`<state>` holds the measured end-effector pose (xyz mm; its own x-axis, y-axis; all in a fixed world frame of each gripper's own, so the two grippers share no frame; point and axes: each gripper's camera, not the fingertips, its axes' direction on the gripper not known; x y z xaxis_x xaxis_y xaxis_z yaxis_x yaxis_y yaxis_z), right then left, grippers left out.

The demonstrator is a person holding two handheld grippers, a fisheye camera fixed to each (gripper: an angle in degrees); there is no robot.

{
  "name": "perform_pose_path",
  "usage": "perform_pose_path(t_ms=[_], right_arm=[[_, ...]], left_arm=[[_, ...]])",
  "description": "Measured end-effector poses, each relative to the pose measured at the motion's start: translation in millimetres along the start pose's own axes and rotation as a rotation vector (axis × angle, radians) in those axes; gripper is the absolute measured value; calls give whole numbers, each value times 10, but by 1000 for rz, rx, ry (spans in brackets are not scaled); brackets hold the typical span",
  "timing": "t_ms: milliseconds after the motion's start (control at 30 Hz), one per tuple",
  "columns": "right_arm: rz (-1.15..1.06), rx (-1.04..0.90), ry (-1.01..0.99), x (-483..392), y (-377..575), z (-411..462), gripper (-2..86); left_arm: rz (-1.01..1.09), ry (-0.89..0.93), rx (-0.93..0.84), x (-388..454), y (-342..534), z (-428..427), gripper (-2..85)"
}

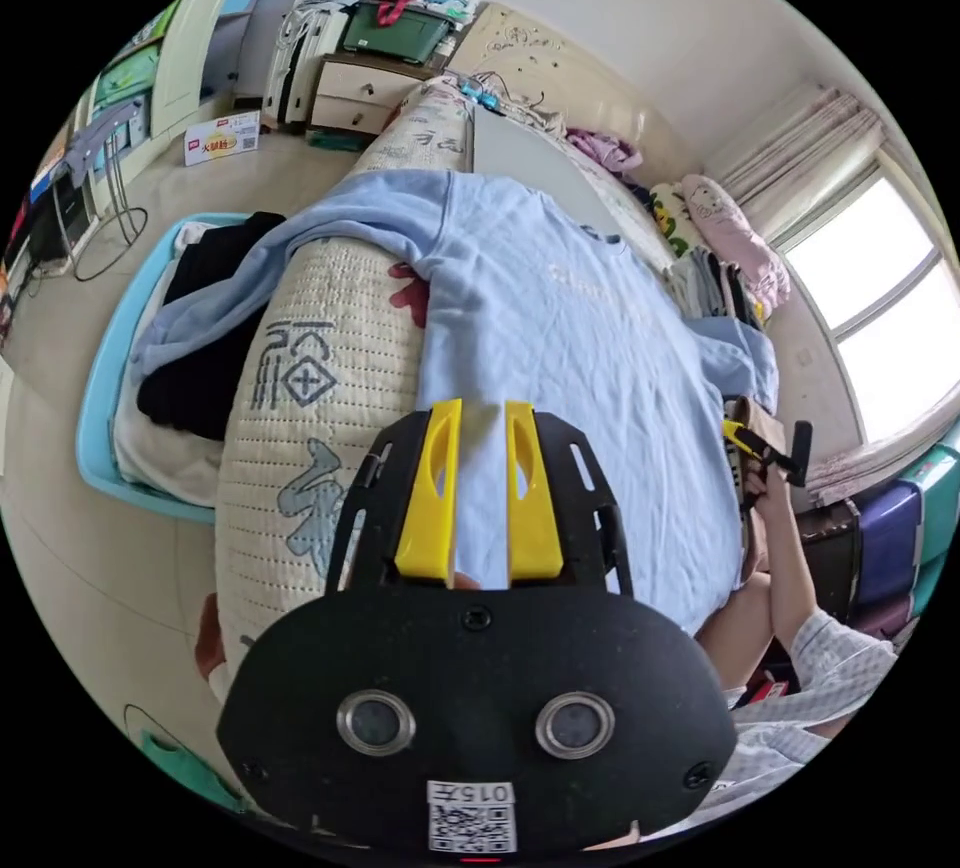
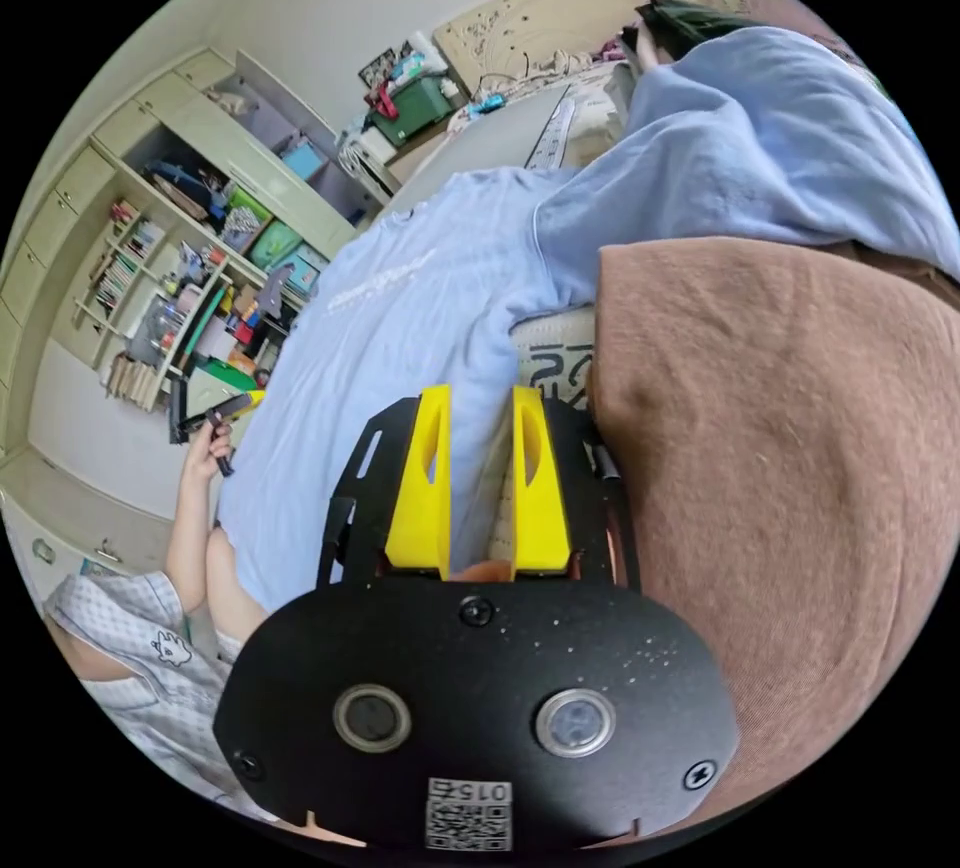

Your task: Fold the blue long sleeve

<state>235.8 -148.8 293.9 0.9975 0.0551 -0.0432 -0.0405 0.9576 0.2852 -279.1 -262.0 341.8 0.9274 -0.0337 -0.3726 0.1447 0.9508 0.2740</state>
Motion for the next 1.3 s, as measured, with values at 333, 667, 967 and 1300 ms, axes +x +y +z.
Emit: perform_pose_path(t_ms=[333,667,967,1300], right_arm=[[-83,-26,280,-307,21,347,14],[-14,11,167,-176,190,469,53],[32,62,196,-355,556,428,58],[-111,56,-33,-743,1326,32,90]], left_arm=[[132,-82,17,223,56,-35,14],[196,-277,69,612,202,-5,18],[197,-298,91,662,218,-20,18],[116,-61,25,240,1244,-857,71]])
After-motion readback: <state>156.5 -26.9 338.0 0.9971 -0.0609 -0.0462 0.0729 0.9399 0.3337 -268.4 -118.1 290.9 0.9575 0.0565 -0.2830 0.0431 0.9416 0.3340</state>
